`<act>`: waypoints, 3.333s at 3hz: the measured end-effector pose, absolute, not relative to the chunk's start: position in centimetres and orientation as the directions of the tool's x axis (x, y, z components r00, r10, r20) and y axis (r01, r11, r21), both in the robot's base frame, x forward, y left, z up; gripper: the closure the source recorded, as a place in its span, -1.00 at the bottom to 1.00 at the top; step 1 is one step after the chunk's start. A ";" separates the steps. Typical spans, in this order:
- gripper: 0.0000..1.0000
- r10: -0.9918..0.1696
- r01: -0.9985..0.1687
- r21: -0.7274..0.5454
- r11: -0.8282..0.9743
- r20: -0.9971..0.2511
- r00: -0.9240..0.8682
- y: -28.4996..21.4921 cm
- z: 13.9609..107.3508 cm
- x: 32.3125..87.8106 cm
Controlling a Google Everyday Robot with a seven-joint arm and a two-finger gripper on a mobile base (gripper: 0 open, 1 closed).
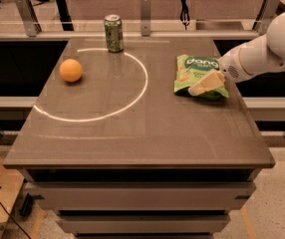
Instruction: Move green rice chip bag near orange
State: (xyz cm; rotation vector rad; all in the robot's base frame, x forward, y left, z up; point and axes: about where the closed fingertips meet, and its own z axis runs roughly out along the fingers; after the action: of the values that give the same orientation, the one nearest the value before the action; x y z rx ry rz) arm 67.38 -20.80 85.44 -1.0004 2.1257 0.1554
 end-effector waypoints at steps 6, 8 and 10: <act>1.00 -0.740 -0.905 -0.282 0.318 -0.671 -0.051 -7.0 92.8 66.3; 1.00 -0.670 -0.947 -0.241 0.214 -0.742 0.037 0.3 90.8 65.5; 0.15 -0.589 -0.968 -0.184 0.169 -0.807 0.051 5.7 89.1 65.0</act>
Offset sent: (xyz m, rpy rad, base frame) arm 0.0192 0.0182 0.0064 -0.1152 0.0325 0.1179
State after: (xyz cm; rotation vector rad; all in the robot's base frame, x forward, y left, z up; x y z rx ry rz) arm 65.03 5.72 89.06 -1.5154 1.6349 0.5900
